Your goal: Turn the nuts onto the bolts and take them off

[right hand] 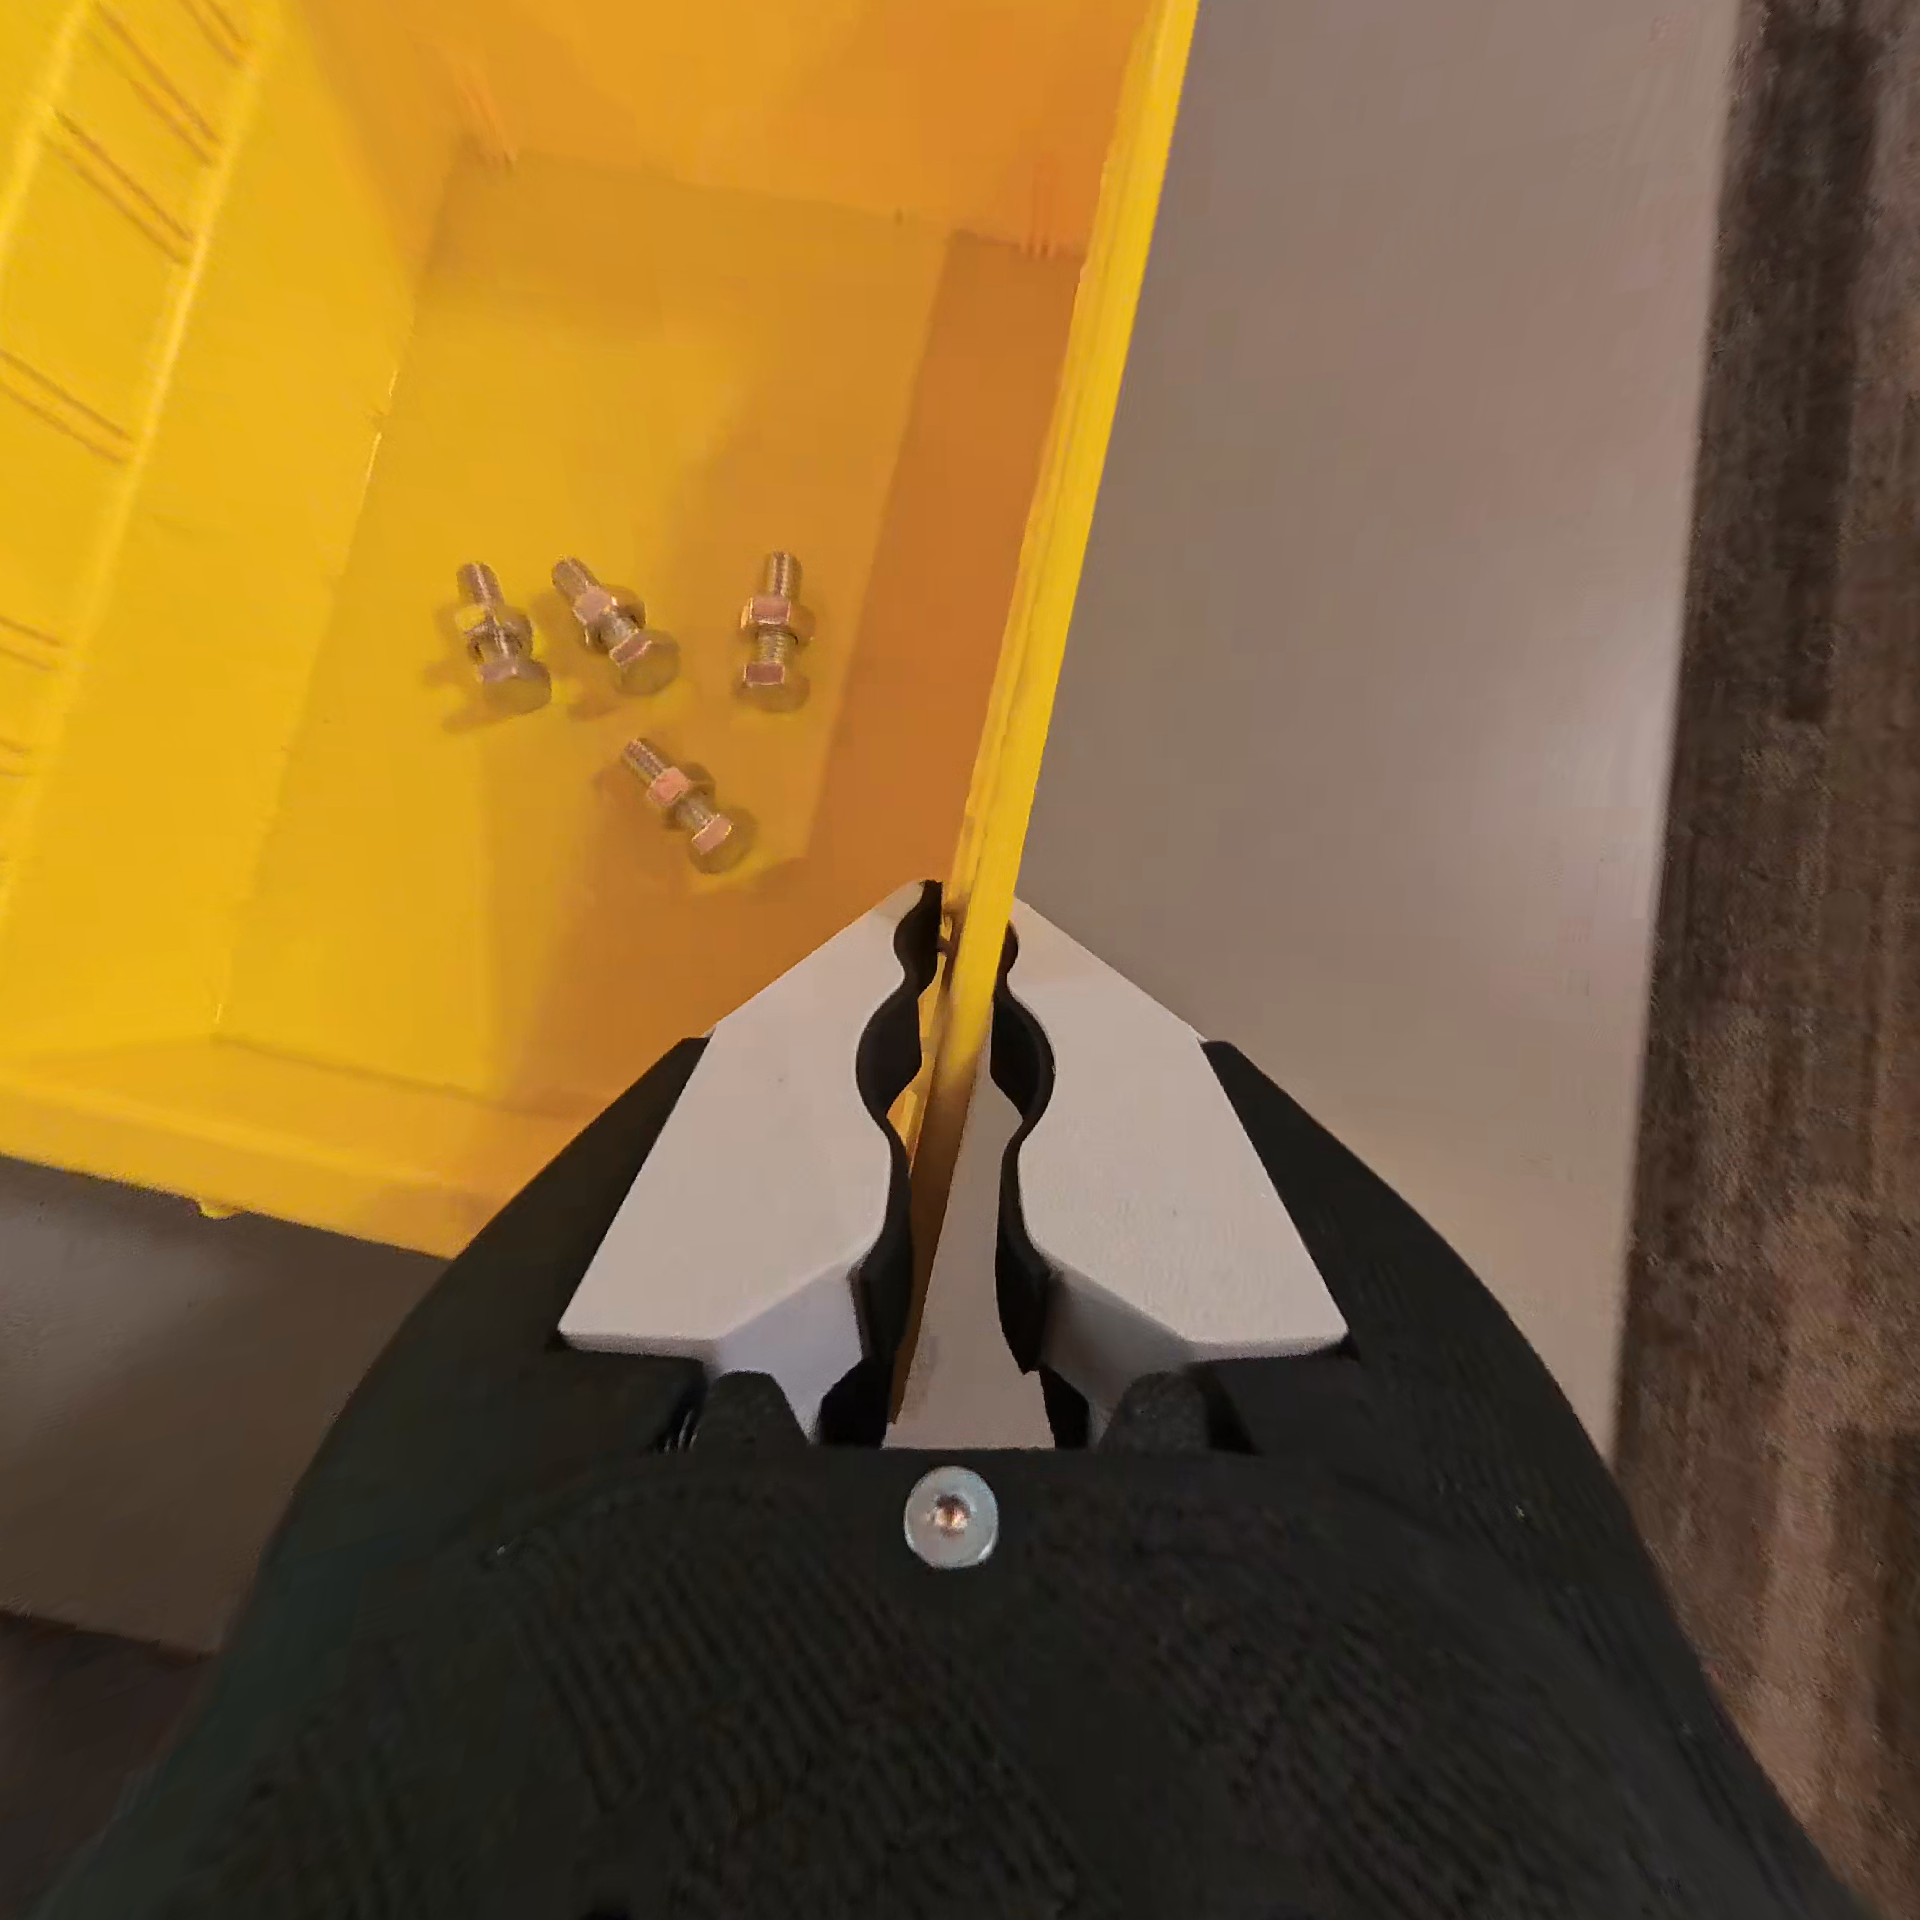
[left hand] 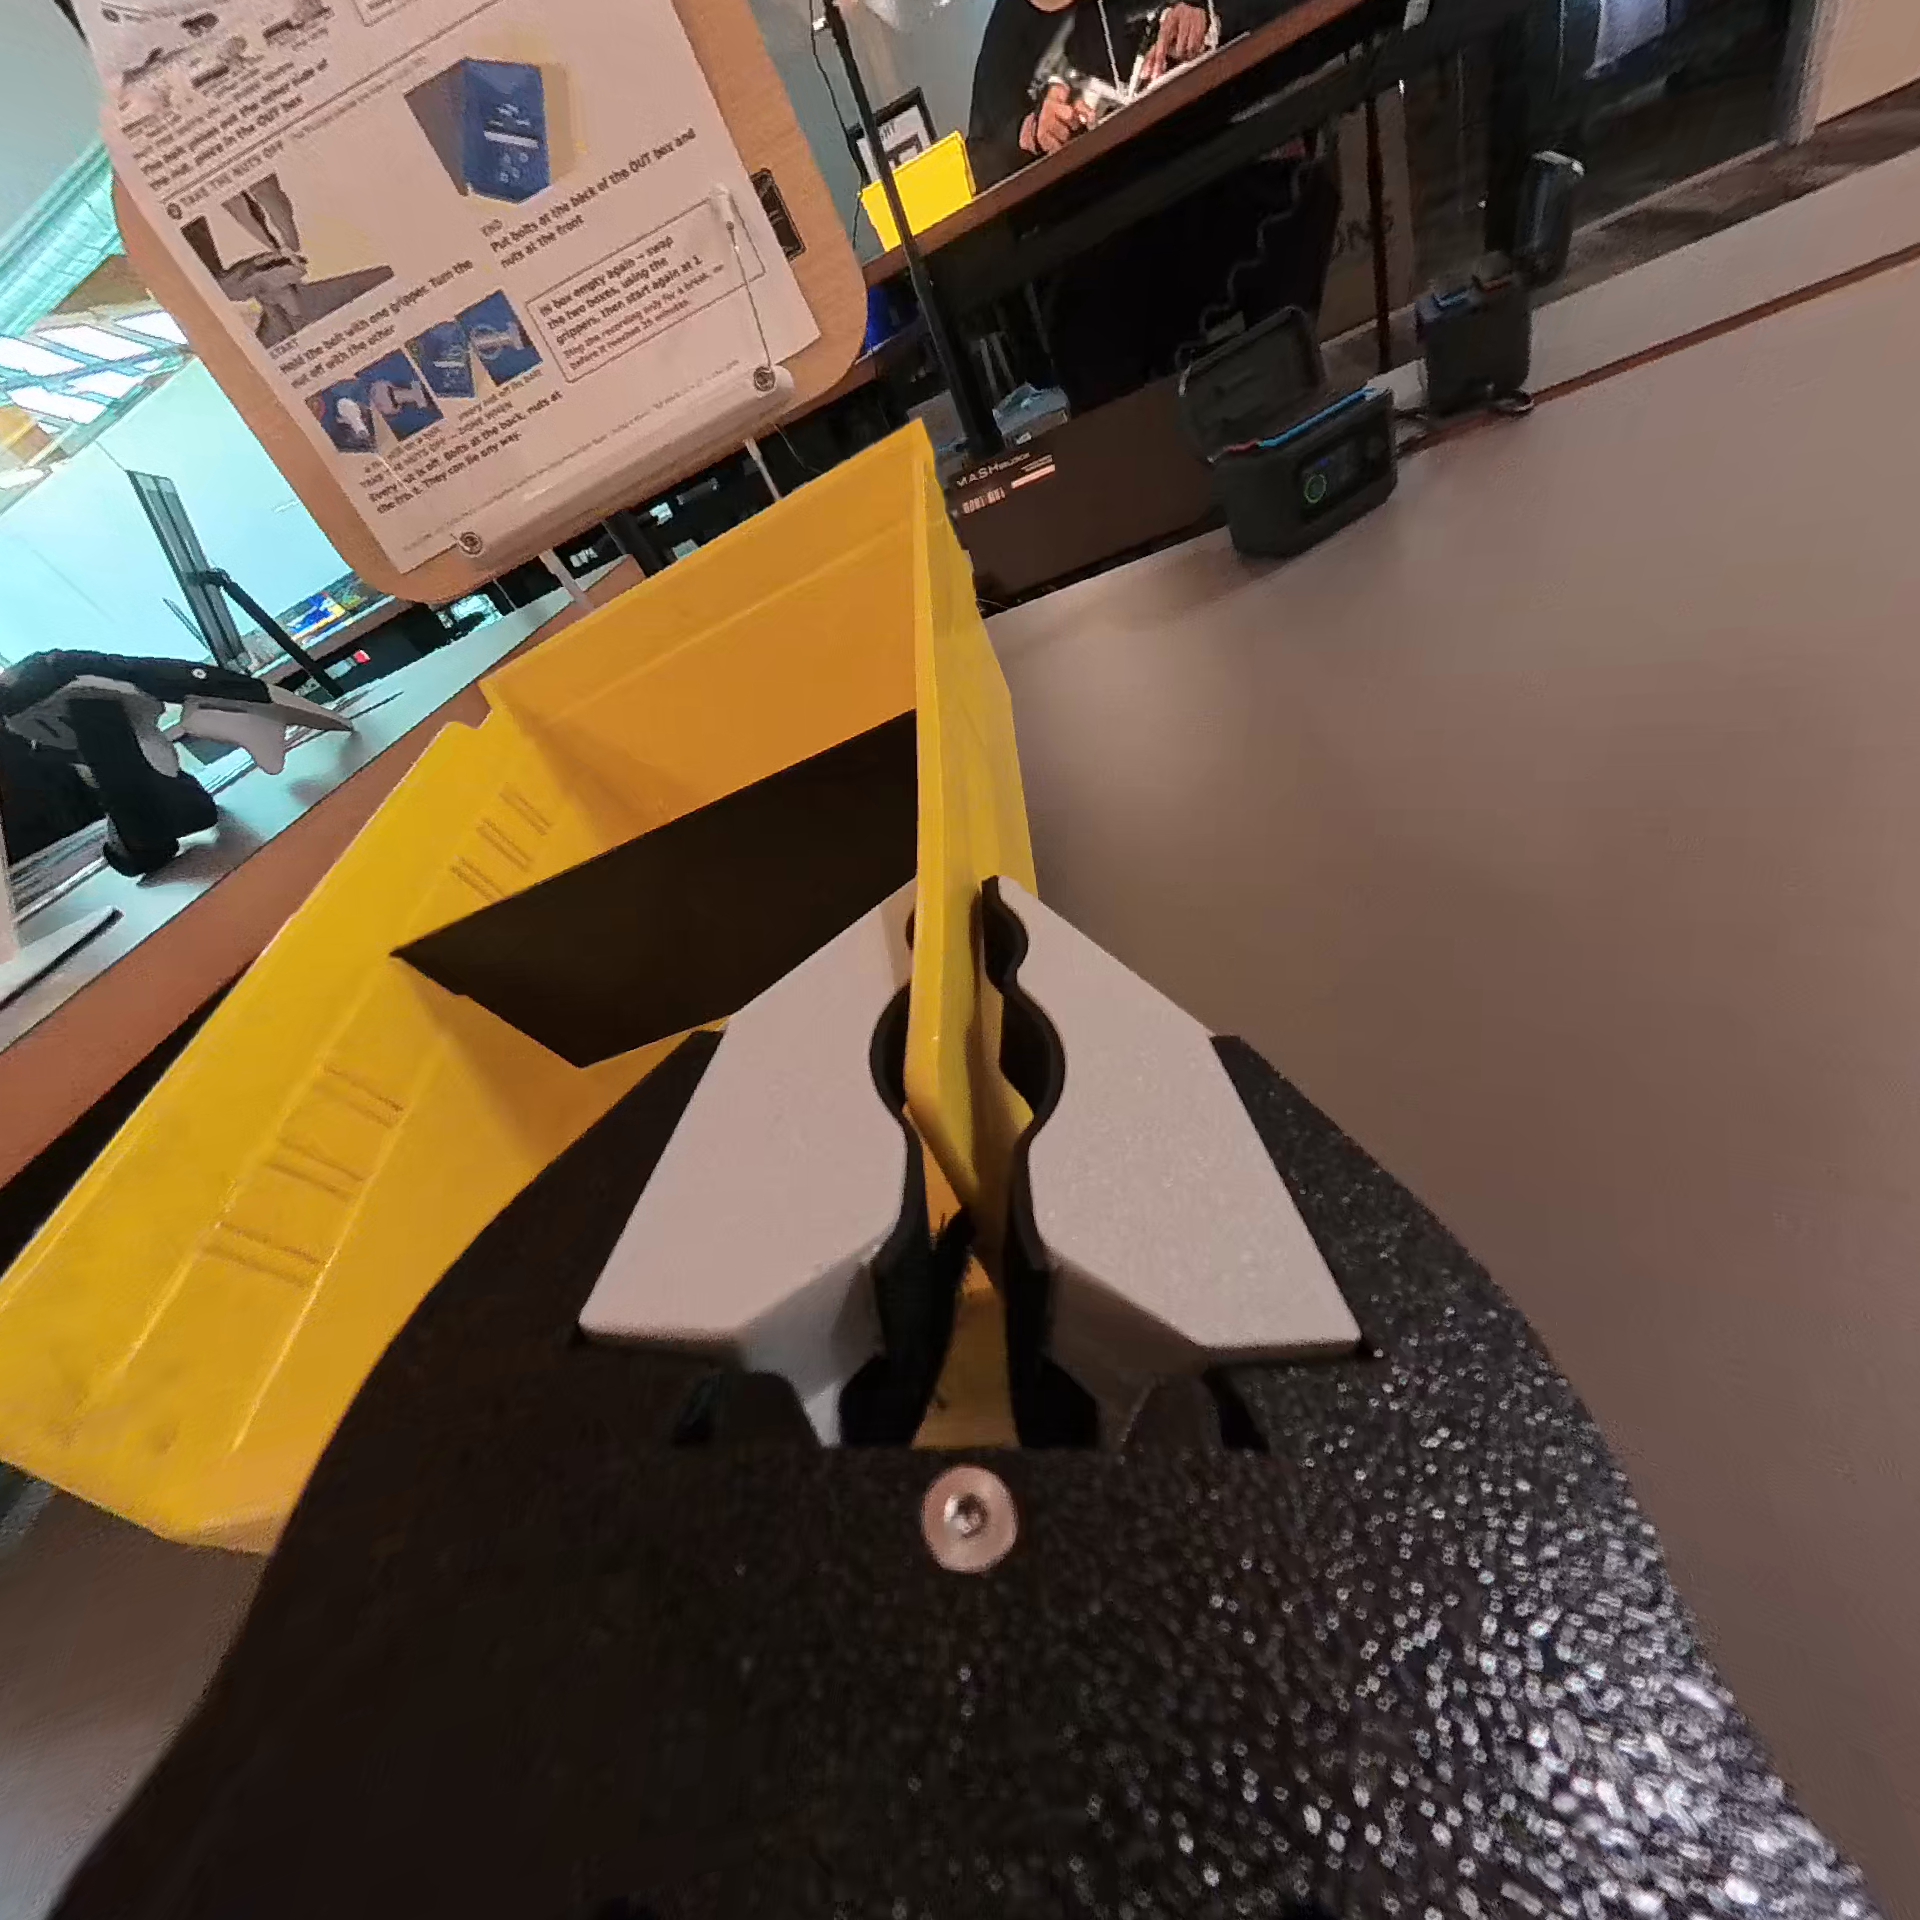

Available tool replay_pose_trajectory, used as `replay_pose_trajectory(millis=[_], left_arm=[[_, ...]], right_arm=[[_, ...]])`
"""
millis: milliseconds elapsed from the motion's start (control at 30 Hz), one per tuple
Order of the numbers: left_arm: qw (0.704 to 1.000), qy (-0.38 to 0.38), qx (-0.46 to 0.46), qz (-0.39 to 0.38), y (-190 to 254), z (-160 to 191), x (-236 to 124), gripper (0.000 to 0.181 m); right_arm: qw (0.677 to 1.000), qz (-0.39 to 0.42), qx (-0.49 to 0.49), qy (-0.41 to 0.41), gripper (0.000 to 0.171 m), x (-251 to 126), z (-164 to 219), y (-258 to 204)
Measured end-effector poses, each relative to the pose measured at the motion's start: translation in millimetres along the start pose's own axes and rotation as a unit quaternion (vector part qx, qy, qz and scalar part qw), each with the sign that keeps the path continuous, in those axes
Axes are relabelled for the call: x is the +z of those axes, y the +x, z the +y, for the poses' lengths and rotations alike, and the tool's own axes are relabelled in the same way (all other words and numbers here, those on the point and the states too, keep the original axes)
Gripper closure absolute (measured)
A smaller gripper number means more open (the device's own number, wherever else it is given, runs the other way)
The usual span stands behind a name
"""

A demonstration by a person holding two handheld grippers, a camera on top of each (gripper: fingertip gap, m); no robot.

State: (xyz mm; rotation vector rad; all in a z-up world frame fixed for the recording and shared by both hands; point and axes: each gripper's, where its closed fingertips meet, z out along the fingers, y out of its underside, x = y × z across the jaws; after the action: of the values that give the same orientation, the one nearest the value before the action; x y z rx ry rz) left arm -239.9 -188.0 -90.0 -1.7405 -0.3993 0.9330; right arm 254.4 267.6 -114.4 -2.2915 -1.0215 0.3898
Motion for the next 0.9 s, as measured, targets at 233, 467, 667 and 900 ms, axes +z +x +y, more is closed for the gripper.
replay_pose_trajectory(millis=[233,467,667,900], left_arm=[[1.0,0.018,-0.007,-0.007,-3.1,-19.1,-10.3,0.179],[0.996,0.087,-0.001,-0.003,3.1,-87.9,-25.6,0.179],[0.976,0.205,0.008,0.069,57.5,-187.5,-47.3,0.179],[0.902,0.328,0.015,0.281,199.7,-300.4,-91.6,0.179]], right_arm=[[0.997,-0.05,-0.027,0.053,0.163,34.2,-32.6,-97.0],[0.97,-0.183,-0.1,0.124,0.126,34.0,-54.0,-236.7],[0.912,-0.199,-0.092,0.346,0.107,-30.9,-104.2,-243.4],[0.843,-0.01,0.005,0.538,0.12,-139.4,-124.1,-94.3]])
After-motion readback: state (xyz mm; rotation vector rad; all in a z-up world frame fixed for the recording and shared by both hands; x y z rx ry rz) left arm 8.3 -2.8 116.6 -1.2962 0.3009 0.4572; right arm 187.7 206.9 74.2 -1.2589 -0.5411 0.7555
